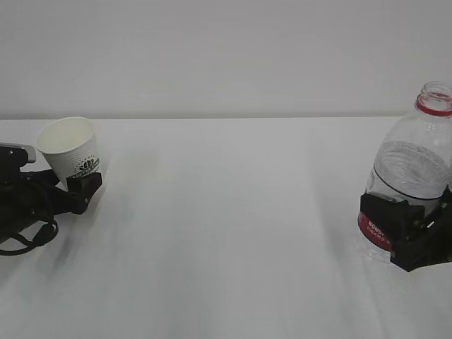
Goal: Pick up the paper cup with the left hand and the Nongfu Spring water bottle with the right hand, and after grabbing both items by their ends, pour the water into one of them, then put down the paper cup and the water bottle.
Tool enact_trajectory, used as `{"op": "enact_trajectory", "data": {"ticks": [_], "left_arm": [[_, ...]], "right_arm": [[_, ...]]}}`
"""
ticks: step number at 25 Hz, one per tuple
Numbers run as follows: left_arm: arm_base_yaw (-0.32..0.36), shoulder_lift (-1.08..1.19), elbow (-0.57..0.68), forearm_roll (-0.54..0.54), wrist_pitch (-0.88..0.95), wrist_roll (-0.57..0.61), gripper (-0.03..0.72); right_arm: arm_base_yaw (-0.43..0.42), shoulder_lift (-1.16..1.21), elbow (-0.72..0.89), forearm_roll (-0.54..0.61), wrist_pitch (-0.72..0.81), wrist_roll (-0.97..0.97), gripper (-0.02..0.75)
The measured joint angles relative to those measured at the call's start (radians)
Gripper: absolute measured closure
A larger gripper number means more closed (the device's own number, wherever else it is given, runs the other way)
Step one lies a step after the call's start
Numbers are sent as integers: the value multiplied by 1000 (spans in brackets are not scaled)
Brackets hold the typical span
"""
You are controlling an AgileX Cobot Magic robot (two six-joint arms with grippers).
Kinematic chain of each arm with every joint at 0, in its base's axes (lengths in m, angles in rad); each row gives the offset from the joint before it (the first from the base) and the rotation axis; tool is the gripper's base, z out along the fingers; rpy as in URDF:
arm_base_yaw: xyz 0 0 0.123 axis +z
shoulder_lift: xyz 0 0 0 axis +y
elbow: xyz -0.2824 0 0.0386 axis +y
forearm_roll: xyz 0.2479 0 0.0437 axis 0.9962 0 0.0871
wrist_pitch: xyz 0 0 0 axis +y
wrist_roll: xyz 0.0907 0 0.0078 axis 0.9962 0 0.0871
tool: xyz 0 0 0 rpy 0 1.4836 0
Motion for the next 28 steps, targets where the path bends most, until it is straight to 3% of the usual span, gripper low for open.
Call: {"op": "enact_trajectory", "data": {"ticks": [28], "left_arm": [[0, 0, -42, -22, 0, 0, 3]], "right_arm": [[0, 0, 0, 0, 0, 0, 288]]}}
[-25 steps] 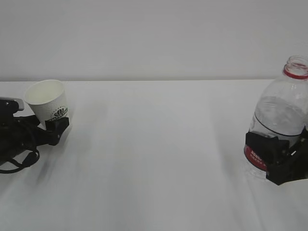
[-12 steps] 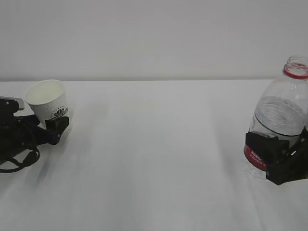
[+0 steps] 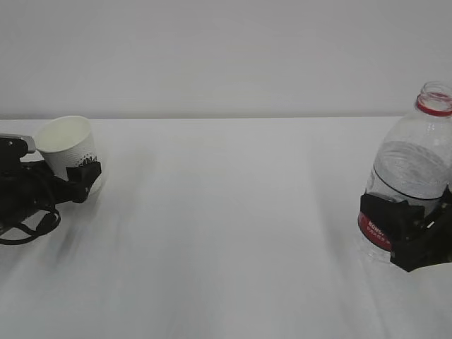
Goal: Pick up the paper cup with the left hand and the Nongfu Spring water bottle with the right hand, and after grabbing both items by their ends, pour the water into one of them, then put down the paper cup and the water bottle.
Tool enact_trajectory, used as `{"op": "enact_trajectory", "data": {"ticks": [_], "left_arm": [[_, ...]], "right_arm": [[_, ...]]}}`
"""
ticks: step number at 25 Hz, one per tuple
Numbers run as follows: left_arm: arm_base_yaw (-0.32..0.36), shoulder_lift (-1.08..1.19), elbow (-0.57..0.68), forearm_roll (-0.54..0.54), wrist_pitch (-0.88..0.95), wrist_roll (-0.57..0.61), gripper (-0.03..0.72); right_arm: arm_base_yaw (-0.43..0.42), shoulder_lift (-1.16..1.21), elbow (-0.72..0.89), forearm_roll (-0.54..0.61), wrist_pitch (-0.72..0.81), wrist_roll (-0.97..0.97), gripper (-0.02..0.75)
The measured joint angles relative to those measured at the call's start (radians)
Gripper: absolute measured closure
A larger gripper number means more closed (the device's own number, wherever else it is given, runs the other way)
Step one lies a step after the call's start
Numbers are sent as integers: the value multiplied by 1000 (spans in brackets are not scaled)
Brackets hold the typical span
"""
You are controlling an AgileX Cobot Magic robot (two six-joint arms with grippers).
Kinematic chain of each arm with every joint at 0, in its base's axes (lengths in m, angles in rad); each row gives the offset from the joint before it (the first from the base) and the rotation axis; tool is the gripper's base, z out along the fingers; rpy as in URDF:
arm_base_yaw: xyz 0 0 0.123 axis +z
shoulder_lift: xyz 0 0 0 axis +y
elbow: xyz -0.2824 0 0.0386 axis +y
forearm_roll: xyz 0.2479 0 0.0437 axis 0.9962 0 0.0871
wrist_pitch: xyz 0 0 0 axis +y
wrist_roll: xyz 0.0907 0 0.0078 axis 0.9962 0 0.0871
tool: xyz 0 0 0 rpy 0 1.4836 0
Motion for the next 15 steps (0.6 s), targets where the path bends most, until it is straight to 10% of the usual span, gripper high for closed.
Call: {"op": "enact_trajectory", "data": {"ticks": [15], "left_arm": [[0, 0, 0, -13, 0, 0, 97]], "right_arm": [[0, 0, 0, 0, 0, 0, 288]]}}
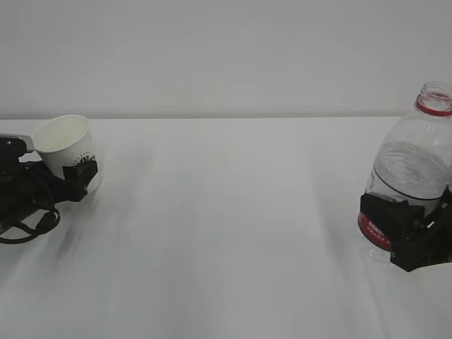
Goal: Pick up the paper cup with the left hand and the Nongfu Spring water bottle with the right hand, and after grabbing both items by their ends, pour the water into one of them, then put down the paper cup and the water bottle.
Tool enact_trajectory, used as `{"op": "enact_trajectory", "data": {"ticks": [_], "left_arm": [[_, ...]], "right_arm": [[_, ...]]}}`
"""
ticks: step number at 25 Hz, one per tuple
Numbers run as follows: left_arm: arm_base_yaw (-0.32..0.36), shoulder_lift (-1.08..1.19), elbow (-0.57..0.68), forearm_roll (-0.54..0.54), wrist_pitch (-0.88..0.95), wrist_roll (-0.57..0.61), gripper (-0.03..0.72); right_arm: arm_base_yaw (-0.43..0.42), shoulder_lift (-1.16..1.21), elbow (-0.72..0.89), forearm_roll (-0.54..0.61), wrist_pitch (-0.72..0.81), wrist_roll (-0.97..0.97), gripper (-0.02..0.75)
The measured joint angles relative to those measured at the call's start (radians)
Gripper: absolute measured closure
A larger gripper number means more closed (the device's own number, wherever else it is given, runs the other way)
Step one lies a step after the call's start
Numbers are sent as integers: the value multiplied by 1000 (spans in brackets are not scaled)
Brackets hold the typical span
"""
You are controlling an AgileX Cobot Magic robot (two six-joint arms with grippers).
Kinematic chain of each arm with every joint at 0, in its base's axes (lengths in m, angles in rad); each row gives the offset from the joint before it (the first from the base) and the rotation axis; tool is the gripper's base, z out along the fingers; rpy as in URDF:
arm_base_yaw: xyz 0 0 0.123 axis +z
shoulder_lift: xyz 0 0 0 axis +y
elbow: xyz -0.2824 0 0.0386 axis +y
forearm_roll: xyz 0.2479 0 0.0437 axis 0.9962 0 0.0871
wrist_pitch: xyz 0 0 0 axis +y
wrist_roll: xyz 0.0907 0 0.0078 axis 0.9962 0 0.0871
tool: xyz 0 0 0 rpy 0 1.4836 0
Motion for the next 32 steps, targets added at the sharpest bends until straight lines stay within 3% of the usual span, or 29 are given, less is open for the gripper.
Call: {"op": "enact_trajectory", "data": {"ticks": [14, 32], "left_arm": [[0, -35, -2, 91, 0, 0, 99], [-2, -60, -2, 373, 0, 0, 102]], "right_arm": [[0, 0, 0, 0, 0, 0, 288], [0, 0, 0, 0, 11, 0, 288]]}}
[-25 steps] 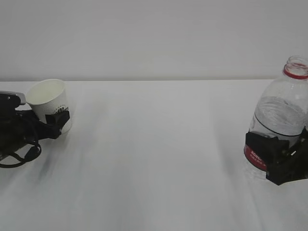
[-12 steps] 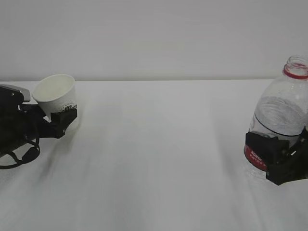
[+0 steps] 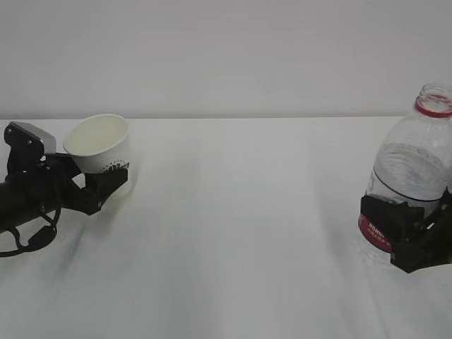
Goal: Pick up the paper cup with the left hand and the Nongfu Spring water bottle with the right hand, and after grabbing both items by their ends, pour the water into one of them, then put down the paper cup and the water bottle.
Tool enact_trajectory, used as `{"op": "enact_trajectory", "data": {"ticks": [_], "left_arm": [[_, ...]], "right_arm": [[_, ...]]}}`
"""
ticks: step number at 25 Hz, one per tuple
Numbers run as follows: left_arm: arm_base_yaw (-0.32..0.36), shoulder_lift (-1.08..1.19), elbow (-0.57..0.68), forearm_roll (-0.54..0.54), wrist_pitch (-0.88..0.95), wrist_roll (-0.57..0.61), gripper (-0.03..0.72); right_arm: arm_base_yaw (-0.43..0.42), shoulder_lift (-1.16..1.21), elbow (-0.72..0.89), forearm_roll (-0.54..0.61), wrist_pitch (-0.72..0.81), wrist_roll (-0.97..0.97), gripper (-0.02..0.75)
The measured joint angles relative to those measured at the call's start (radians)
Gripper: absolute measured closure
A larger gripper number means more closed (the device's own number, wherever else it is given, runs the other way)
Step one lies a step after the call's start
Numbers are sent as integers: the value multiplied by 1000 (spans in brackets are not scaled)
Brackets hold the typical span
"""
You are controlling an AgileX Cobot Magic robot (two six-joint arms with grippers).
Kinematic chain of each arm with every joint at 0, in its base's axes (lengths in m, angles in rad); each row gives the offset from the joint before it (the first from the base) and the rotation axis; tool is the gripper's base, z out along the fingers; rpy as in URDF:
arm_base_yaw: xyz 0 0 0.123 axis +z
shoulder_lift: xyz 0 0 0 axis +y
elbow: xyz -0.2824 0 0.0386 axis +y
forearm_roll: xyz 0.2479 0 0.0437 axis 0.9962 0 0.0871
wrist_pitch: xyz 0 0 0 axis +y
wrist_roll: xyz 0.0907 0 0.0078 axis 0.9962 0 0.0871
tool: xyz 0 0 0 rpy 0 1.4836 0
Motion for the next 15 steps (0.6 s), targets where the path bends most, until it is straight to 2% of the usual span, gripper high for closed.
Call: {"op": "enact_trajectory", "data": {"ticks": [7, 15], "left_arm": [[-52, -2, 0, 70, 0, 0, 104], [-167, -2, 0, 74, 0, 0, 121]], "right_arm": [[0, 0, 0, 0, 2, 0, 288], [0, 0, 0, 0, 4, 2, 288]]}}
